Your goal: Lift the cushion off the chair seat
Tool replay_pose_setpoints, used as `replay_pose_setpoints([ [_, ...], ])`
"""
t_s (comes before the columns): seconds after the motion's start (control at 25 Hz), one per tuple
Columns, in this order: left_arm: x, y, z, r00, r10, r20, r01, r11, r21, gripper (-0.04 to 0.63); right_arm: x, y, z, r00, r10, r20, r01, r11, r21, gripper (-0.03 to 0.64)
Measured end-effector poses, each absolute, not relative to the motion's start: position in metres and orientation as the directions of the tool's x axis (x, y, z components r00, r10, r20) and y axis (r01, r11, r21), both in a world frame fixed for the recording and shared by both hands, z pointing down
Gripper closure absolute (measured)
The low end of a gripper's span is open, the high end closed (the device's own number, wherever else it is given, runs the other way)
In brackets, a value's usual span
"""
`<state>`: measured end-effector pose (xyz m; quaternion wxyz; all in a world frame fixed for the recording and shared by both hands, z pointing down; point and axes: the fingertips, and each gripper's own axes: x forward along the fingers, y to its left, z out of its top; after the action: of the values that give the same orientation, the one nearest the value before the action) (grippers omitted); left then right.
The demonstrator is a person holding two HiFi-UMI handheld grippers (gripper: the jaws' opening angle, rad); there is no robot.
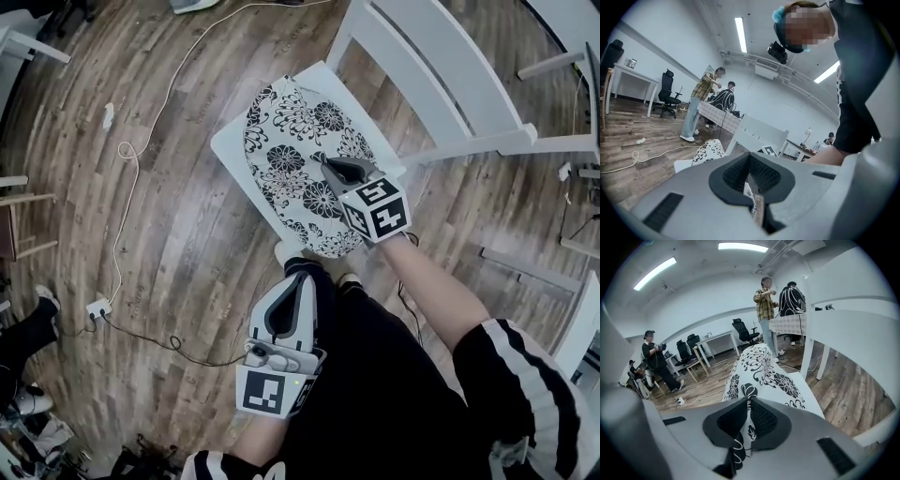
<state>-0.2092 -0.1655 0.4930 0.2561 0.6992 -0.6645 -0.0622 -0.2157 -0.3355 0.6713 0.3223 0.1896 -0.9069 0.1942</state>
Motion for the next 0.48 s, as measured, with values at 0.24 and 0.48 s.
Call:
replay_pose_setpoints([
  [0.24,-0.203,-0.173,0.477,0.122,-0.972,0.201,-0.909,-0.028,0.415,0.594,-0.21,-0.337,0.647,-0.739,-0.225,0.635,-0.469,0.849,-0.245,0.583],
  [0.48,-0.203,-0.175,0.464,0.124,-0.969,0.216,-0.925,-0.035,0.378,0.594,-0.202,-0.336,0.624,-0.751,-0.241,0.615,-0.477,0.842,-0.252,0.583],
])
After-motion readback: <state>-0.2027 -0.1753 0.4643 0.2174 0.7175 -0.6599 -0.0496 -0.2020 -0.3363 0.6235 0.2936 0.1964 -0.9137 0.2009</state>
